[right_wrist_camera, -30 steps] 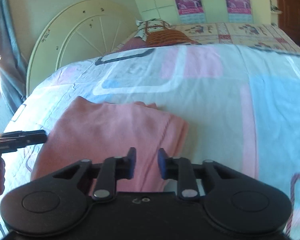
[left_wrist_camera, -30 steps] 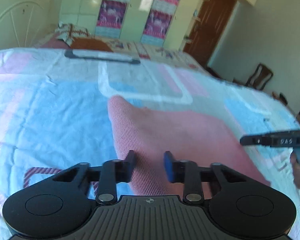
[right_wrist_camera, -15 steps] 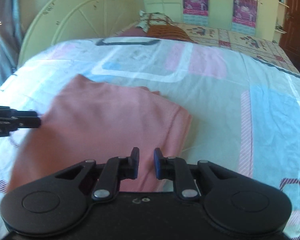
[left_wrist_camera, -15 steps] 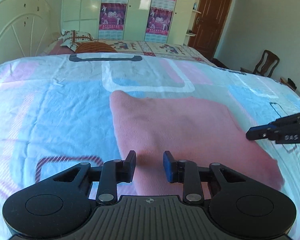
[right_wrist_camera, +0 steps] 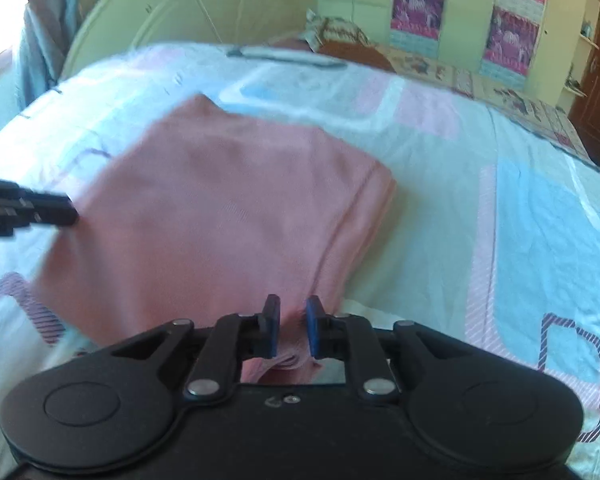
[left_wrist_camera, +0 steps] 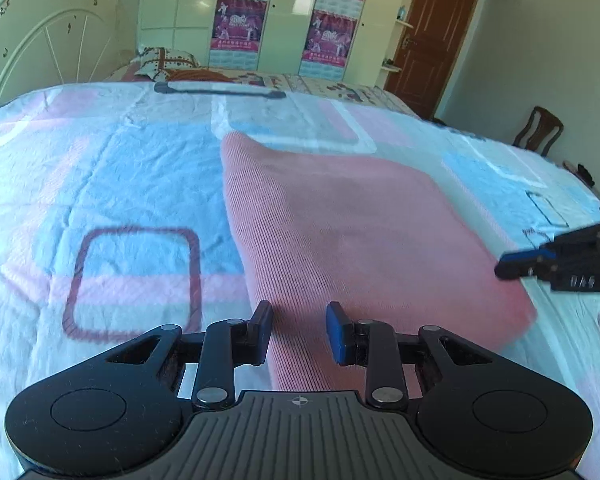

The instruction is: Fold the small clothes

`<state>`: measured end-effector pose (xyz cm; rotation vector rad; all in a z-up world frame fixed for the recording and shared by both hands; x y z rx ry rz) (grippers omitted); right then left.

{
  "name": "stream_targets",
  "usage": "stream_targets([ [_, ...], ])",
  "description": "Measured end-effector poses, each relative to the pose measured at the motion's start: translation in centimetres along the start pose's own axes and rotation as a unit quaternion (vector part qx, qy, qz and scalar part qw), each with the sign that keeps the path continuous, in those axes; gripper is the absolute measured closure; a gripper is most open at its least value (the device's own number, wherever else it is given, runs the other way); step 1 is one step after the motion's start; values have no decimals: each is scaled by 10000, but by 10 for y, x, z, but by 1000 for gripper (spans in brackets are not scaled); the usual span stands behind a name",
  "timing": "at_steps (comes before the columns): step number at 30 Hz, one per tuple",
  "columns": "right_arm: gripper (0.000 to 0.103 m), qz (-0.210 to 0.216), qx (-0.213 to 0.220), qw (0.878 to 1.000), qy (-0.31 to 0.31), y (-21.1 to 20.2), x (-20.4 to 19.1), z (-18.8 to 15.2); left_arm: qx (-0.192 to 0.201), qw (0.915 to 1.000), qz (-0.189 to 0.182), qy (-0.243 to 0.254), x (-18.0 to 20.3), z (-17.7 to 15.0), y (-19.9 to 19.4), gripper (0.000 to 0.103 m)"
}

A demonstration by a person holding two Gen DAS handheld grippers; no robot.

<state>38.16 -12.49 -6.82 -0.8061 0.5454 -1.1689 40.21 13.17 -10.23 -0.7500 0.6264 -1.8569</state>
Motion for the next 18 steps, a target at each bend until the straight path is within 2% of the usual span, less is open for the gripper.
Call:
stream_targets([
  [4, 89, 233, -30, 9997, -61, -14, -14, -14, -193, 9997, 78, -109, 8, -29, -4, 73],
  [6, 91, 55, -215, 9996, -147, -8, -16, -27, -211, 9993, 182, -249, 8, -38, -4, 73],
  [8, 93, -69, -350, 9993, -74, -1, -11, -37, -183, 9989, 274, -331, 8, -41, -5, 73],
  [15, 90, -55, -253, 9991, 323, 5, -4, -49, -122, 9977, 626, -217, 16, -51, -1, 73],
  [18, 89, -143, -256, 9993, 246, 5, -8, -49, -73, 9971, 748, -137, 19, -52, -1, 73],
])
Point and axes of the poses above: each gripper's, at about its wrist camera, not at the fingertips, and y roughly the way its jaws point, x to its right, z to its top, the point moved 4 cm from there along y, roughly the way its jaws point, and after that the axes turned 3 degrees about -y, right-handed, at the moved point
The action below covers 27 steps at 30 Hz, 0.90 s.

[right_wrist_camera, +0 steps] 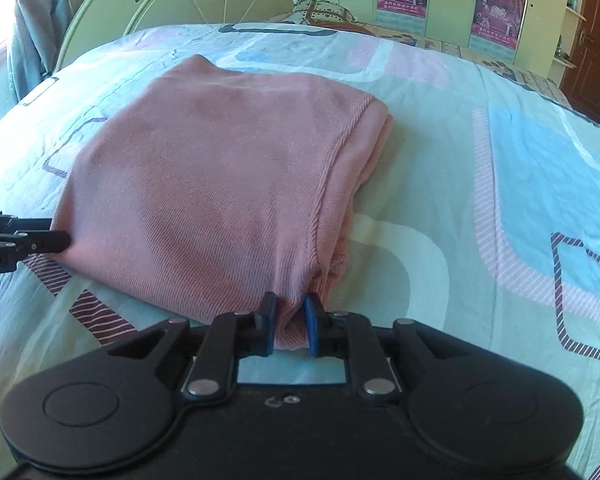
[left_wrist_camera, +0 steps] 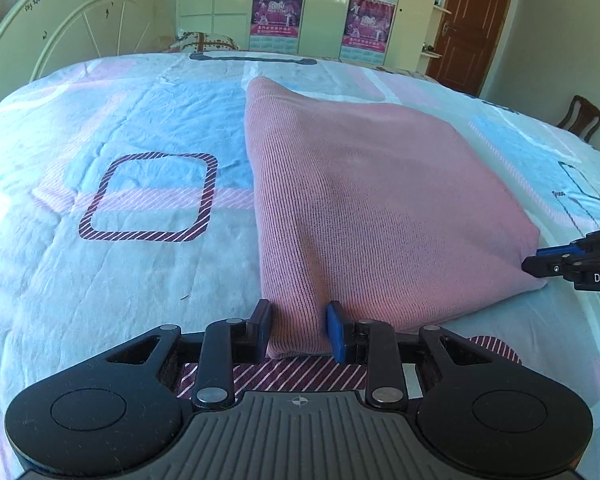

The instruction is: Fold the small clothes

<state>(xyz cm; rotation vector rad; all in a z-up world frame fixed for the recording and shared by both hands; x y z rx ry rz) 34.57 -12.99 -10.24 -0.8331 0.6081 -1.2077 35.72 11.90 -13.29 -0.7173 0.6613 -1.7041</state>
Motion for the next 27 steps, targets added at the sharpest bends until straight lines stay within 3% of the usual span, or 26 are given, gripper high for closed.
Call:
stream_targets([
  [9, 87, -197, 203, 9996, 70, -5, -4, -4, 75, 9995, 311, -57, 14, -2, -14, 73],
  [14, 86, -184, 784, 9960, 394, -63, -7, -21, 455, 9988, 160, -115, 37, -18, -72, 73],
  [22, 83, -100, 1174, 9923, 393, -141, -23, -52, 793, 9965, 183, -185, 65, -40, -139, 73],
  [24, 70, -142, 1221, 9915, 416, -153, -24, -57, 838, 9961, 201, -204, 70, -44, -152, 70],
  [25, 34, -190, 1235, 9913, 414, -158, -24, -60, 905, 9954, 246, -184, 73, -45, -158, 36],
  [26, 2, -319, 1321, 9898, 423, -164, -24, -63, 1054, 9935, 407, -163, 76, -47, -165, 13],
  [27, 1, -576, 1531, 9856, 423, -170, -24, -66, 1356, 9887, 624, -97, 79, -50, -175, 0],
])
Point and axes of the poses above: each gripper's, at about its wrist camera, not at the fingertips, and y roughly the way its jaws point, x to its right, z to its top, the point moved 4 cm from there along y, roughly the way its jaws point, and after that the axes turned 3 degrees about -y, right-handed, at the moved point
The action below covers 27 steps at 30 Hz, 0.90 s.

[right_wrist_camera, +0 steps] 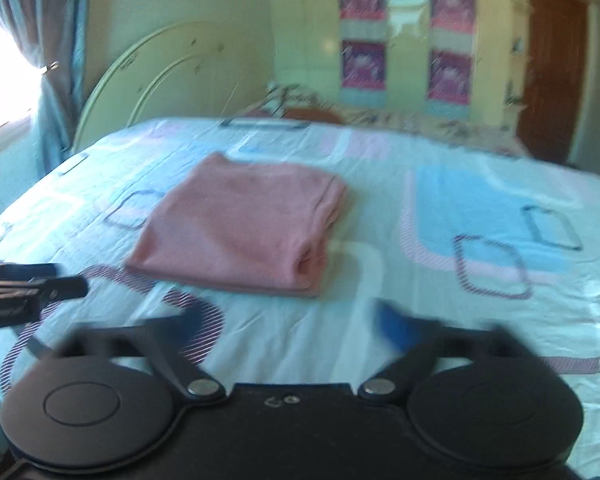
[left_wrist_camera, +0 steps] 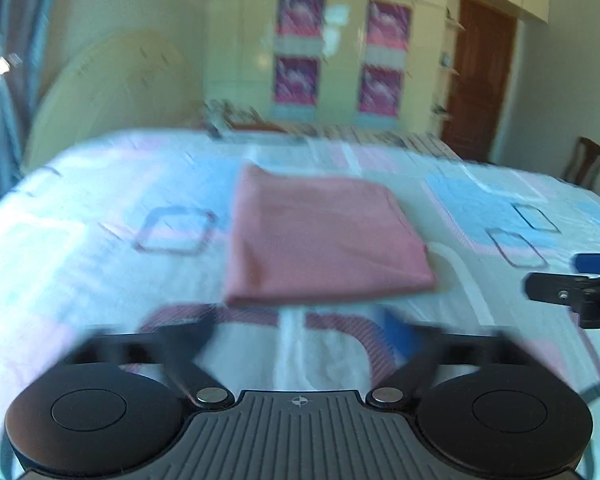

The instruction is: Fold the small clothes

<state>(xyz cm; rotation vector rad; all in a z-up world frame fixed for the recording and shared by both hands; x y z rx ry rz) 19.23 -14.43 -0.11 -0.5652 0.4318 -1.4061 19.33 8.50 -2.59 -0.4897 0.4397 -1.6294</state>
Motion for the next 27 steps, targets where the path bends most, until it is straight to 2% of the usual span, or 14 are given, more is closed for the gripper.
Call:
stream_targets([
  [1, 1, -140, 37, 9999, -51, -3, 1, -2, 99, 9998, 83, 124, 3, 0, -6, 0],
  [2, 1, -206, -12, 9998, -27, -5, 4, -4, 28, 9998, 92, 198, 5, -1, -10, 0],
  [5, 0, -145, -68, 9993, 348, -16, 14, -12, 87, 9999, 11, 129, 7, -3, -32, 0],
  [10, 0, -156, 111, 9982, 561, -55, 16, -21, 116, 9998, -11, 161, 18, -9, -68, 0],
  [27, 0, -274, 204, 9982, 487, -137, 7, -51, 264, 9994, -196, 87, 43, -25, -138, 0],
])
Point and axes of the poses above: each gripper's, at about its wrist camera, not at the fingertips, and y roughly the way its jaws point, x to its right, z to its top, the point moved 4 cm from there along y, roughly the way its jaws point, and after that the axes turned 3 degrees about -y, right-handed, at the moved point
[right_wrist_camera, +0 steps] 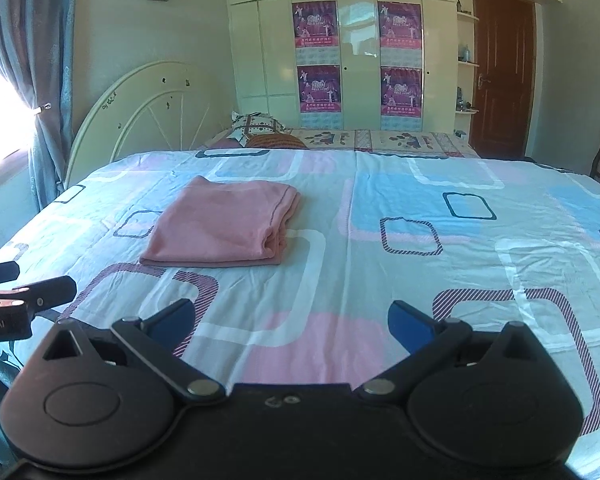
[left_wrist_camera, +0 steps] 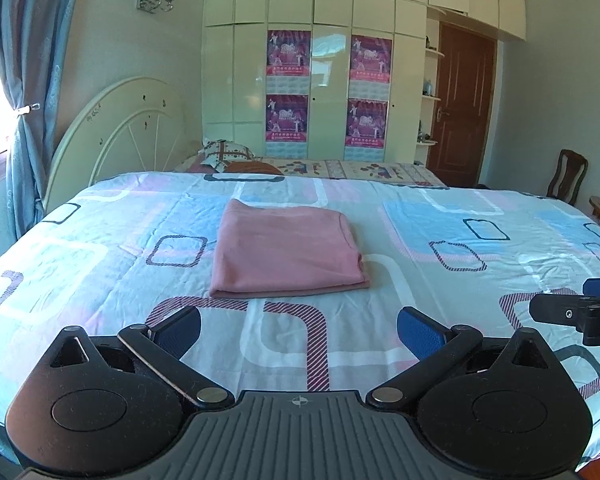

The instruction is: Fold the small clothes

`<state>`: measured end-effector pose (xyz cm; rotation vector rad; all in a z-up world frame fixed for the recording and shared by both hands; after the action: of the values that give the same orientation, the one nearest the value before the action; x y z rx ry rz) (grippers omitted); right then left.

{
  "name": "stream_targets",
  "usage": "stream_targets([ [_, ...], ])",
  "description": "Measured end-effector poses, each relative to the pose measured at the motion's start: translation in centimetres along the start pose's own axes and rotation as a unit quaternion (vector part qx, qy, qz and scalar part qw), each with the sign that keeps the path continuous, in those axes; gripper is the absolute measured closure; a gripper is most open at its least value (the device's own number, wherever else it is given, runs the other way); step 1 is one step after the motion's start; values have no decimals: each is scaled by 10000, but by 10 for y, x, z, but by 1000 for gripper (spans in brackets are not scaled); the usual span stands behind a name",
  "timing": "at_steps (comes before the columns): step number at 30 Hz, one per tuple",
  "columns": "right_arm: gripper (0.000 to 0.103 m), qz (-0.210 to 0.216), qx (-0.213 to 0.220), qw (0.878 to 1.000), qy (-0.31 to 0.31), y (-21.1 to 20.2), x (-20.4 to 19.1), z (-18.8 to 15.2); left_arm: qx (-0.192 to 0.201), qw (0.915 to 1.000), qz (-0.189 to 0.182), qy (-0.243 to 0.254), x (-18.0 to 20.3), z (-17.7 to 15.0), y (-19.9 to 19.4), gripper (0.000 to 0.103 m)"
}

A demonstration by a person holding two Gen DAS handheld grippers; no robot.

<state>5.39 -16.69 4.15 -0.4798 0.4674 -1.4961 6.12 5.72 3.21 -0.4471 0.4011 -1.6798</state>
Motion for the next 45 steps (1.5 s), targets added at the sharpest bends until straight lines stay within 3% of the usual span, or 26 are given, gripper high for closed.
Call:
stream_targets([
  [45, 0, 41, 95, 9999, -120, -25, -13, 1, 112, 9998, -47, 131, 3, 0, -19, 0],
])
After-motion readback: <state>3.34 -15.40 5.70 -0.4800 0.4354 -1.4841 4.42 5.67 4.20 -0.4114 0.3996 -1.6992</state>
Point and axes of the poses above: each gripper's, at about its wrist camera, not at the fingertips, and y roughly the way its jaws point, x to its right, z to its top, the point moved 4 cm from there along y, roughly the way its jaws point, and after that the axes turned 3 degrees about -y, right-handed, at the moved point
